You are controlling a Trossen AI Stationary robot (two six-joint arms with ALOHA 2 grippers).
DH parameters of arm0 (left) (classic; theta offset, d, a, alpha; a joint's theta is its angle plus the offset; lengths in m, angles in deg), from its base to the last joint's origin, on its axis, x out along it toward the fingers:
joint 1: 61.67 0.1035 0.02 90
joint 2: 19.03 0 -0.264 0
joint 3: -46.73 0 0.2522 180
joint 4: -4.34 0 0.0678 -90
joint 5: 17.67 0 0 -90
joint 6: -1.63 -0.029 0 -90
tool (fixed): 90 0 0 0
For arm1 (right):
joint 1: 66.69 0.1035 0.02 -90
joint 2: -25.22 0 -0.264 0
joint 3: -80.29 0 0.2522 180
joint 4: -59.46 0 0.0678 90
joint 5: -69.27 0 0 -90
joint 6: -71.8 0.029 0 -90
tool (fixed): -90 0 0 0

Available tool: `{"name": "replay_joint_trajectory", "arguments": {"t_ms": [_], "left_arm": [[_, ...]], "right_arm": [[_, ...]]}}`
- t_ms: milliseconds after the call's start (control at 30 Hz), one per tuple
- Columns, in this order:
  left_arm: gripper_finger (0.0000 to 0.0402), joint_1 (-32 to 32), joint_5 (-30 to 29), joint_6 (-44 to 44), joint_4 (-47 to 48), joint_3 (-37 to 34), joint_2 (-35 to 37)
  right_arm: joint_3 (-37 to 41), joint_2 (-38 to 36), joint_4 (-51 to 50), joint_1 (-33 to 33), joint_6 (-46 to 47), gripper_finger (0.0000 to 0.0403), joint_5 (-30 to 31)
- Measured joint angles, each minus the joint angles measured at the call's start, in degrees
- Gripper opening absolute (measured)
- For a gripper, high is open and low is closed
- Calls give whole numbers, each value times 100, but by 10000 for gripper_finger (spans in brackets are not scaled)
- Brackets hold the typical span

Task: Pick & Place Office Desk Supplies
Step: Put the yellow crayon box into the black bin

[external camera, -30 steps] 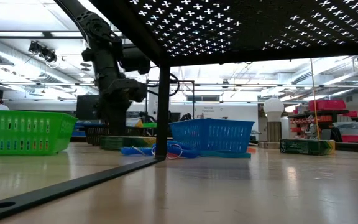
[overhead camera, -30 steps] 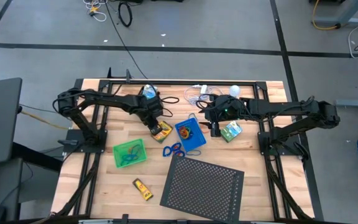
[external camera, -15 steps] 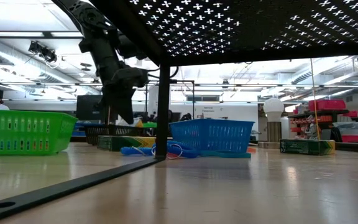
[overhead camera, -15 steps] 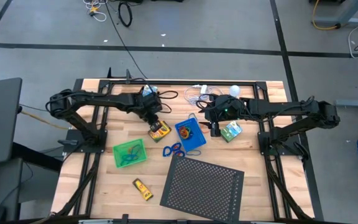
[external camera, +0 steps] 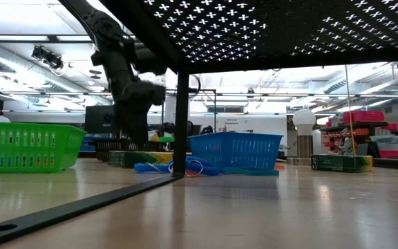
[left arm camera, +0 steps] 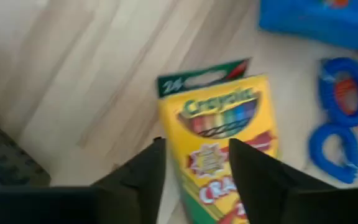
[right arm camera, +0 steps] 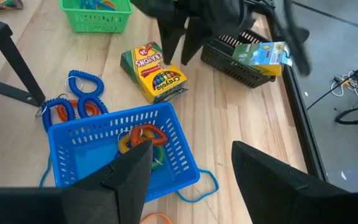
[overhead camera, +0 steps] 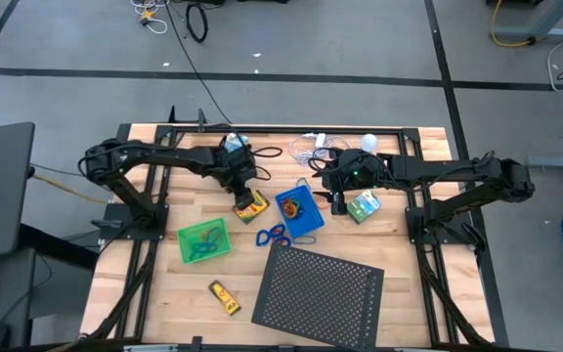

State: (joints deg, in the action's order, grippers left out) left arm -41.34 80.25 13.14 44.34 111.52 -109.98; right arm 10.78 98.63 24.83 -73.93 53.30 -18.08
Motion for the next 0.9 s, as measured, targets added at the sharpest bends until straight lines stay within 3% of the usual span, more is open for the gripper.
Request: {"name": "replay_joint_trajectory", "arguments": {"t_ms": [200, 467, 633, 900], "left_arm": [[237, 76, 232, 92, -204, 0, -381], [223, 114, 523, 199, -636, 33, -728], [182, 111, 638, 267, -821, 53, -1078], [63, 112, 665, 177, -937, 50, -1048]], "right_arm": [[0, 0, -2, 0, 0, 228, -2], [0, 0, -2, 0, -42, 228, -4], [0, 0, -4, 0, -42, 228, -4], [0, 0, -5, 0, -42, 228, -2]]}}
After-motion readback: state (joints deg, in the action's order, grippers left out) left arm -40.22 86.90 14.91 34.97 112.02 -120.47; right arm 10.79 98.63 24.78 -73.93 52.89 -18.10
